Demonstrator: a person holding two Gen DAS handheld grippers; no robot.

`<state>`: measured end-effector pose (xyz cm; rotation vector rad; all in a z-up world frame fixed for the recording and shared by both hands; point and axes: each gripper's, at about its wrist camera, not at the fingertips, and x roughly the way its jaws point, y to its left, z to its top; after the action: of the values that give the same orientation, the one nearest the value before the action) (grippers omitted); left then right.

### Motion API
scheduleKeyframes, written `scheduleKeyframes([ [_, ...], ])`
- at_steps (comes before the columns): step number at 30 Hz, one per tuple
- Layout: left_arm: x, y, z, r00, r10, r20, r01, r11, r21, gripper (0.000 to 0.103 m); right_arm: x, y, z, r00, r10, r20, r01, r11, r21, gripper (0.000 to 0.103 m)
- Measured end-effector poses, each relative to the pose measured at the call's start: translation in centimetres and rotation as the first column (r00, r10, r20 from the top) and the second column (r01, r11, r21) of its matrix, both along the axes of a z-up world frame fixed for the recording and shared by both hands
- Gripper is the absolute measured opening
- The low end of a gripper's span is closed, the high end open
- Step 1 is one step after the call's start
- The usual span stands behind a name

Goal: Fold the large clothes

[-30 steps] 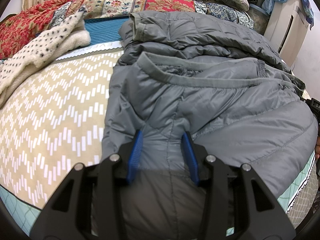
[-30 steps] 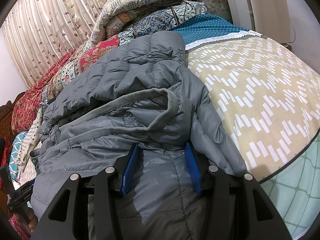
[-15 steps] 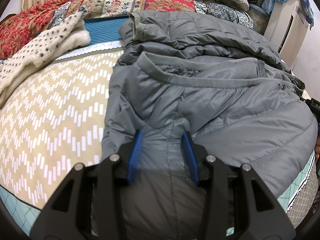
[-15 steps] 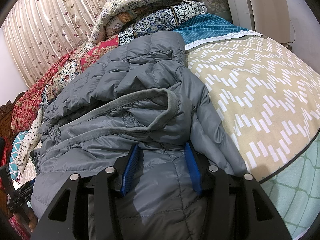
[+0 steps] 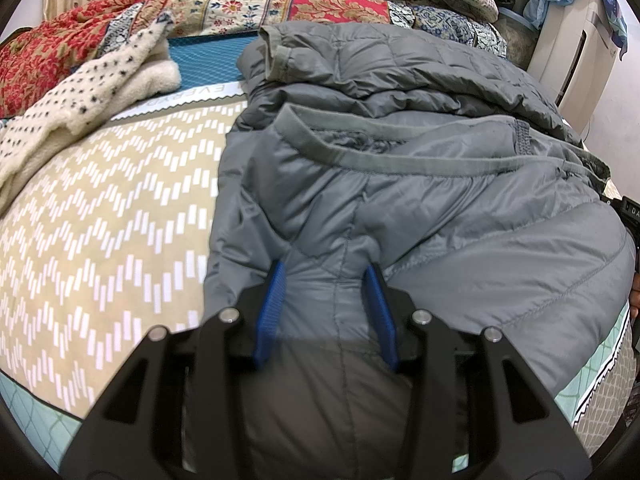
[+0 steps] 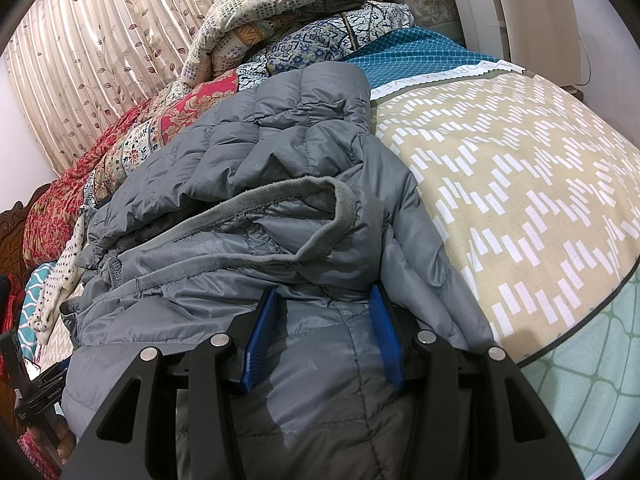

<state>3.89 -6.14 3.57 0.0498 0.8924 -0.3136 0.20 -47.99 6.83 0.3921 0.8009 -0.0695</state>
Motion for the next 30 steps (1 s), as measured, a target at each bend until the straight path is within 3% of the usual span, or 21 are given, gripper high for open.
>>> scheduleKeyframes([
  [30,-0.01,0.01,0.01,1.000,-0.002,0.000,0.002,1.000,-0.001,0.041,-0.29,-0.34,0.11,1.000,0.000,0.001,0.000,1.000,0.002,0.009],
])
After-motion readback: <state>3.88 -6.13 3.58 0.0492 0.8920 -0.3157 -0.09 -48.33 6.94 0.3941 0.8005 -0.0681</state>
